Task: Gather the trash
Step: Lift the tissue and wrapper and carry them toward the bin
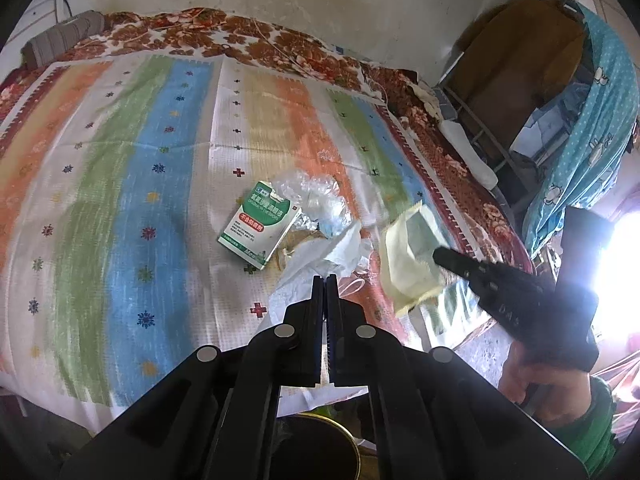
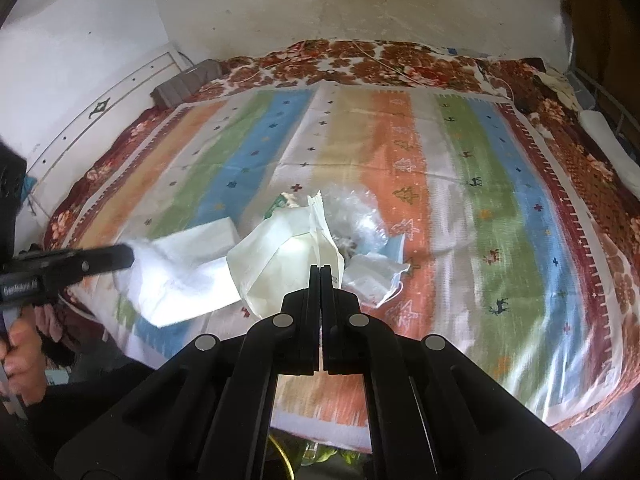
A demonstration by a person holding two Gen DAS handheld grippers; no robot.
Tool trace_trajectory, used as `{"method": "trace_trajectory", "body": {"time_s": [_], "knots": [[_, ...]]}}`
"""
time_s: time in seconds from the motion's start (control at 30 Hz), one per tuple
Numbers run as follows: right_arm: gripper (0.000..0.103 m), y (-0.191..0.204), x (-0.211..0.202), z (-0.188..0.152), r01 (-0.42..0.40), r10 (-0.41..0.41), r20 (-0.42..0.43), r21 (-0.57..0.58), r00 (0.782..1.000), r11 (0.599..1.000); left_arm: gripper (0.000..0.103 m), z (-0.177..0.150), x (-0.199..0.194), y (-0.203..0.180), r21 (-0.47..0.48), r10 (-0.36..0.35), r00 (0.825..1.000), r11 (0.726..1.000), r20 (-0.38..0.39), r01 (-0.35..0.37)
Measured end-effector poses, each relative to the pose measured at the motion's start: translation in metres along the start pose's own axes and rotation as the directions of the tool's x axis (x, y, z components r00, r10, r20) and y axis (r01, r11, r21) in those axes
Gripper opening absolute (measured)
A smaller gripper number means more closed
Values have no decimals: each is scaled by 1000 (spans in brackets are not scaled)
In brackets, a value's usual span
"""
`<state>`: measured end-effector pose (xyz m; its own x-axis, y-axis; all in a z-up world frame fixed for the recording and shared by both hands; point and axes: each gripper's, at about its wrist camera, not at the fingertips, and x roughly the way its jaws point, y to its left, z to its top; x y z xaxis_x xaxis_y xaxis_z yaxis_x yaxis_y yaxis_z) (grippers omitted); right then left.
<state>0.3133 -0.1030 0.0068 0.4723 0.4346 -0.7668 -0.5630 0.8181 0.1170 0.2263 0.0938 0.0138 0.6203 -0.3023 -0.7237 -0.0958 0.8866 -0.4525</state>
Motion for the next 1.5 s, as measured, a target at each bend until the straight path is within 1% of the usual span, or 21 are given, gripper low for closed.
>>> {"method": "trace_trajectory", "body": {"time_s": [0.17,0.4,0.6,0.83,0.97,1.2,1.27,1.5], "knots": [[0,11,-12,-6,-14,15,13,-21,1000,1000,1,-1,-15,1,-6,-16,999,1000,27,16],[0,31,-29,-16,-42,44,37,-55,998,998,1,-15,-40,8,-40,-57,996,997,64,60],[0,44,-42,-32,-62,65,44,-69,997,996,1,-26,-49,6,-44,-49,996,998,73,53],[0,53,-58,-48,-79,83,61,-70,995,994,1,-41,-63,2,-50,-85,992,995,95,90],[0,54,-64,-57,-90,94,65,-60,993,994,1,-51,-64,0,-49,-87,993,995,81,92],[0,60,-71,-73,-105,109,61,-63,992,992,1,-72,-76,-6,-20,-78,992,997,104,80],[0,62,-71,-78,-108,112,54,-63,992,992,1,-79,-77,-5,-24,-72,992,997,102,74],[0,73,-74,-100,-121,124,32,-82,992,989,1,-95,-86,-4,-39,-86,990,995,113,90]]}}
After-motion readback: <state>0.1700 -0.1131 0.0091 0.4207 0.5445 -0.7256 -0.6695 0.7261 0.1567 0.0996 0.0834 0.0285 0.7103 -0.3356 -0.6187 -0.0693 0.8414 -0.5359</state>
